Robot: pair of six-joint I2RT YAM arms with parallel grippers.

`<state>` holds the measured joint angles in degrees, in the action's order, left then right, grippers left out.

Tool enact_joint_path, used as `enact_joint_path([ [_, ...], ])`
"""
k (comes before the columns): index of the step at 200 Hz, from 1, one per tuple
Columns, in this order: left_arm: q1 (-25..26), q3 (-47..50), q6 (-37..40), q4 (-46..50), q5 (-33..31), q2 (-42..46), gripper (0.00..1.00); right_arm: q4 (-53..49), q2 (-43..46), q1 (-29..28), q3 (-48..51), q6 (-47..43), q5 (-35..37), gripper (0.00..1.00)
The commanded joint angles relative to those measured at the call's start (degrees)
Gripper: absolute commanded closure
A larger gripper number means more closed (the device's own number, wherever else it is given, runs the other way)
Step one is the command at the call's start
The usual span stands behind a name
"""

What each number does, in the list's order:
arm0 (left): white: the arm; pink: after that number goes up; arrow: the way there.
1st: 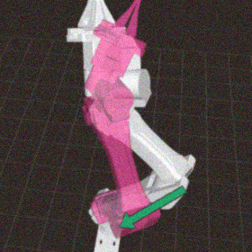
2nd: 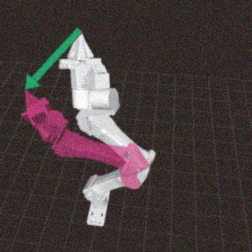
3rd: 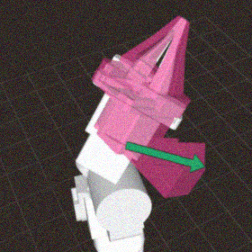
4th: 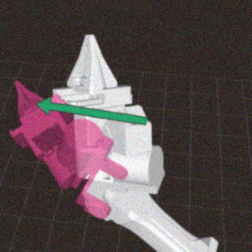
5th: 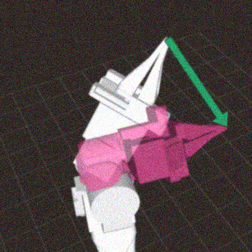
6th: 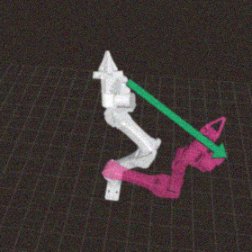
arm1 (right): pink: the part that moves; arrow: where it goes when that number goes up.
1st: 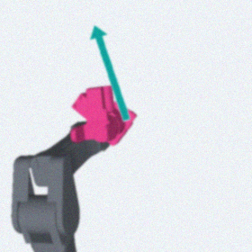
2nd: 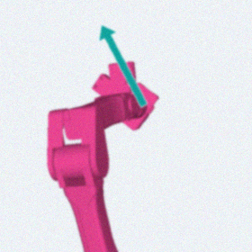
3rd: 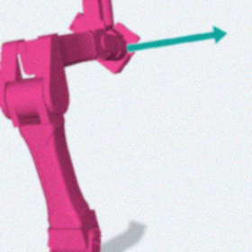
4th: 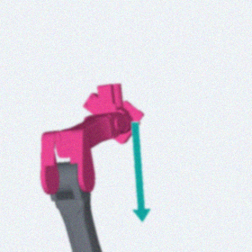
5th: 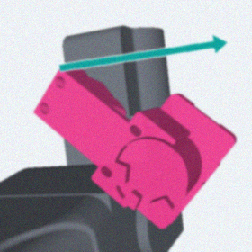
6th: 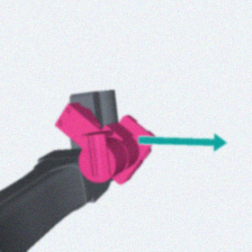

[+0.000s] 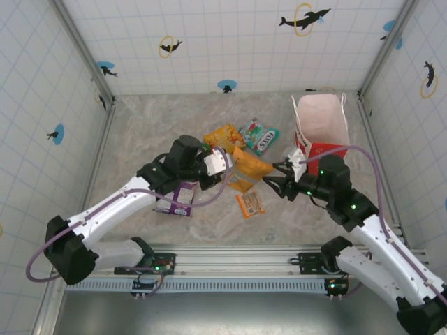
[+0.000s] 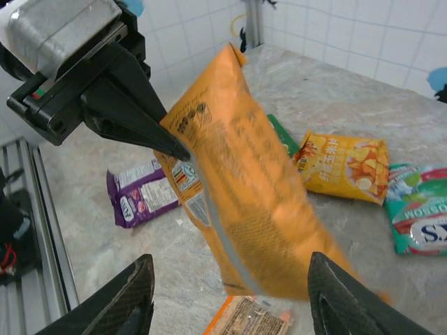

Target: Place the snacks into the paper bag

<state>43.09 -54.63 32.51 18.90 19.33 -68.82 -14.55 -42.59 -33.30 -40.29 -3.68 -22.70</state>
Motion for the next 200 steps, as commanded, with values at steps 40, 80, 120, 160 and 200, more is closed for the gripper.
enact_joint_path([
  [40,0.2,2.3,13.2,5.7,5.1,3.2,1.00,-8.6,-10.1,-8.7,-9.4,-13.0,5.6,0.33],
  [80,0.2,3.0,14.1,5.2,6.7,4.5,1.00,-8.7,-14.8,-11.6,-10.6,-15.5,5.4,0.32],
  [120,0.2,3.4,15.8,5.5,9.0,5.8,1.00,-8.3,-19.1,-12.1,-11.5,-15.5,3.2,0.32],
  [160,0.2,3.3,15.2,5.4,9.0,6.0,1.00,-9.0,-22.3,-12.6,-11.9,-15.0,-1.9,0.44],
  [200,0.2,2.8,14.8,5.9,6.6,5.4,1.00,-9.1,-23.3,-12.6,-11.8,-13.4,-2.5,0.66],
])
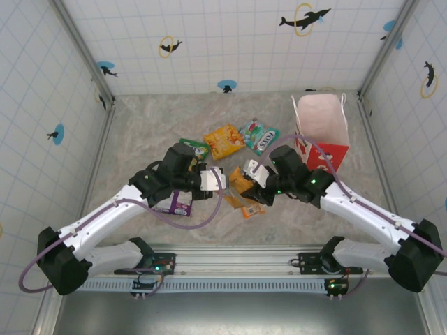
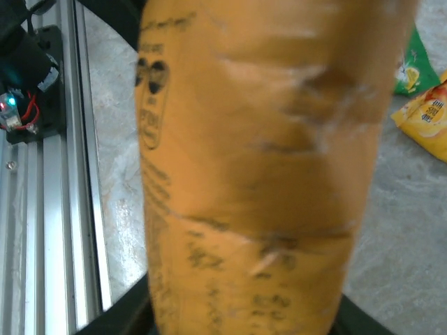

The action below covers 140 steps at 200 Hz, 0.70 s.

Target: Place the snacks into the paper bag

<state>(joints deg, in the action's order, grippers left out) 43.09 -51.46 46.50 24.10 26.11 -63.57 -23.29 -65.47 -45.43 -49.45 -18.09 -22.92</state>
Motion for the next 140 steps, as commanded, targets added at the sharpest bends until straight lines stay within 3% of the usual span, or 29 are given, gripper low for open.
enact_joint_path([
  [1,0.2,-0.4,0.7,0.7,-0.2,0.2,1.00,-0.4,-0.5,-0.4,-2.6,1.1,-2.4,0.67],
  [31,0.2,-0.6,-0.2,0.4,-1.9,0.2,0.98,0.6,0.4,-0.4,-1.8,1.6,-1.4,0.79],
  [62,0.2,0.1,-3.8,-2.2,-4.8,0.5,0.70,2.7,2.6,-0.4,-0.3,3.7,0.4,0.86],
  [82,0.2,1.3,-9.7,-5.9,-8.2,0.5,0.53,5.2,4.6,-0.3,1.5,7.1,6.0,0.89],
  [128,0.1,5.3,-26.1,-16.0,-23.2,1.1,0.13,8.1,8.2,2.7,3.1,15.8,11.8,0.94],
  [140,-0.1,5.9,-29.5,-17.8,-26.5,1.2,0.09,8.8,8.6,4.2,2.6,18.8,13.3,0.96],
])
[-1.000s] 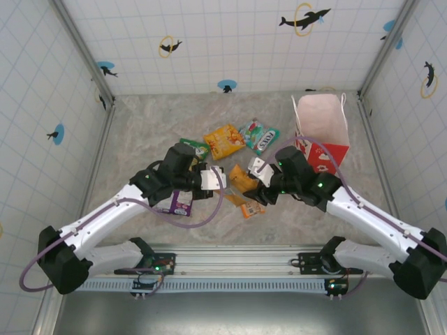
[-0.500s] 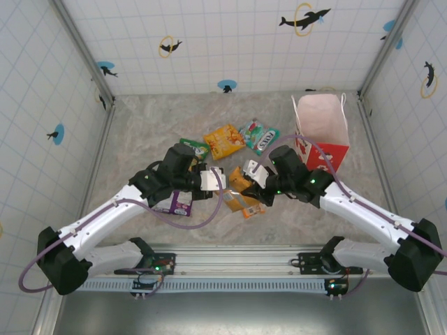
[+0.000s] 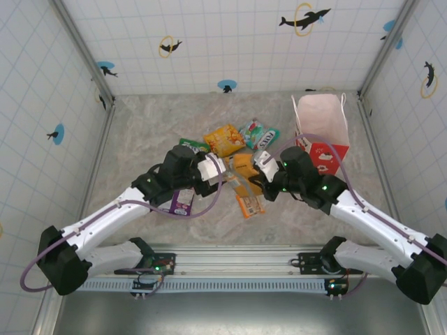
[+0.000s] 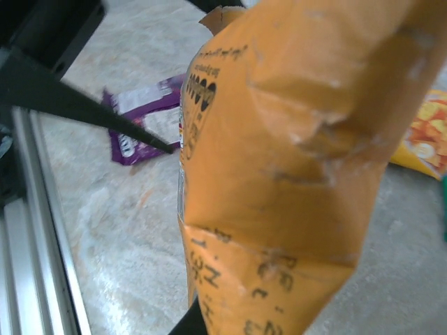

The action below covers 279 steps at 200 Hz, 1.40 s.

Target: Place the snacks into the paper bag

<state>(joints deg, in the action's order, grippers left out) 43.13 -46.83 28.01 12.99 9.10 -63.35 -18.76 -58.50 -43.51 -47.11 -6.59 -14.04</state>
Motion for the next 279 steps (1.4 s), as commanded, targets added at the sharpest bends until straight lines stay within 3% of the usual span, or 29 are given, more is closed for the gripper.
enact_joint_path([
  [1,-0.3,1.5,-11.3,-6.8,-9.8,1.0,0.09,4.3,1.7,2.4,0.2,7.6,4.6,0.96],
  [21,-2.7,3.0,-18.4,-9.6,-12.6,1.2,0.05,5.4,2.3,4.9,-1.1,11.5,6.6,0.99],
  [67,-8.2,5.8,-33.5,-13.5,-12.6,1.0,0.02,13.8,4.9,7.1,-2.5,15.8,12.9,0.99],
  [105,-8.6,7.5,-41.0,-16.7,-10.4,-0.3,0.02,20.4,6.3,9.5,-5.8,15.7,16.2,0.98],
  [158,-8.6,6.0,-42.6,-17.4,-7.1,-2.9,0.02,22.7,2.9,11.7,-16.8,9.6,21.1,0.96],
  [201,-8.6,5.6,-42.6,-17.7,-7.2,-3.3,0.02,25.6,1.0,17.7,-21.3,9.2,25.6,0.95],
  [234,-8.7,5.3,-42.5,-17.8,-7.0,-3.8,0.03,20.9,0.4,22.4,-20.7,9.0,30.8,0.92],
  [279,-8.6,4.6,-42.5,-17.6,-6.1,-4.9,0.02,20.4,2.1,27.7,-11.9,11.1,30.1,0.91],
])
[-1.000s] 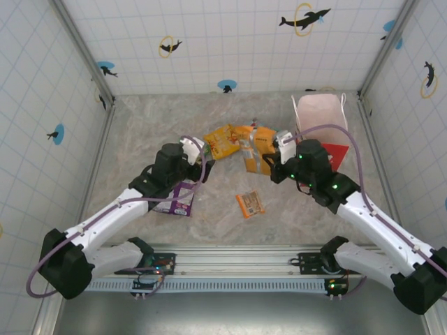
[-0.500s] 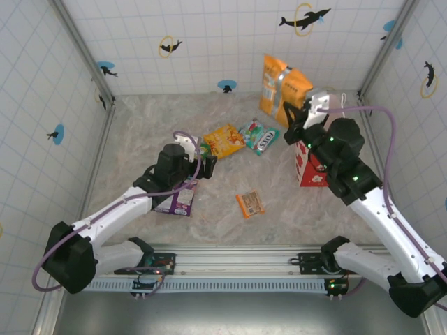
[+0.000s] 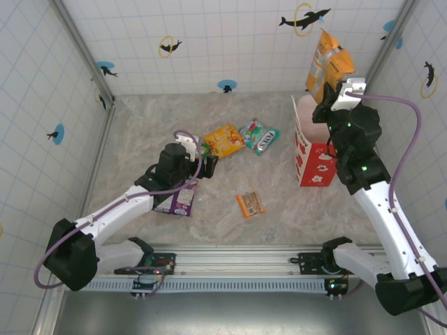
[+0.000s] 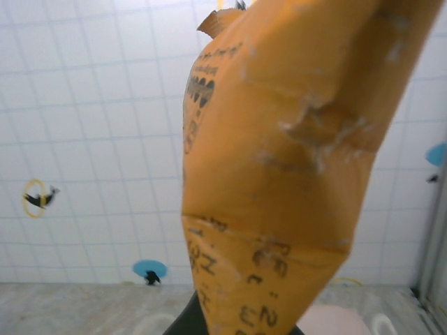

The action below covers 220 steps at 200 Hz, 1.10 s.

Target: Place the snacks into the paper bag

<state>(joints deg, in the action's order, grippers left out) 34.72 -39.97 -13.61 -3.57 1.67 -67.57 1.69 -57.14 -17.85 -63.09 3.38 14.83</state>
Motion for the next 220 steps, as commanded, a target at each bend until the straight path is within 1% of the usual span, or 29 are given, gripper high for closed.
enact_joint_path([
  [1,-0.2,-2.2,-1.0,-1.0,1.3,-0.6,0.02,0.0,0.7,2.2,4.2,1.1,1.2,0.91],
  [18,-0.3,-2.3,-1.0,-1.0,1.4,-0.7,0.02,0.4,0.5,3.9,6.4,1.4,0.4,0.90],
  [60,-0.2,-2.4,-1.3,-1.0,1.7,-0.9,0.02,2.3,-0.8,8.5,10.6,3.6,-4.2,0.88],
  [79,-0.2,-2.2,-1.3,-1.0,1.7,-0.9,0.02,2.3,-1.1,9.6,11.8,4.3,-5.6,0.87],
  [84,-0.2,-2.2,-1.3,-1.0,1.8,-0.9,0.02,4.2,-1.0,9.8,12.1,4.5,-5.9,0.87],
  [107,-0.2,-2.3,-1.3,-1.1,1.7,-1.1,0.02,5.0,-0.7,10.3,13.3,4.9,-7.2,0.87],
  [117,-0.2,-2.4,-1.3,-1.1,1.7,-1.1,0.02,4.8,-0.6,10.4,13.2,5.0,-7.7,0.83],
  [131,-0.3,-2.5,-1.4,-1.1,1.8,-1.2,0.03,3.8,-0.5,10.5,12.6,5.0,-8.3,0.68],
  [137,-0.3,-2.5,-1.3,-1.1,1.9,-1.4,0.02,3.4,-0.5,10.5,12.4,4.9,-8.4,0.64],
  [209,-0.2,-2.7,-1.3,-1.3,2.7,-2.0,0.02,-2.2,2.2,10.6,11.5,3.1,-8.8,0.62],
  [212,-0.2,-2.7,-3.0,-1.3,2.7,-2.0,0.02,-2.4,2.3,10.6,11.5,3.1,-8.9,0.62],
  [220,-0.2,-2.6,-3.3,-1.3,2.7,-2.0,0.02,-3.0,2.7,10.6,11.4,3.1,-9.3,0.61],
])
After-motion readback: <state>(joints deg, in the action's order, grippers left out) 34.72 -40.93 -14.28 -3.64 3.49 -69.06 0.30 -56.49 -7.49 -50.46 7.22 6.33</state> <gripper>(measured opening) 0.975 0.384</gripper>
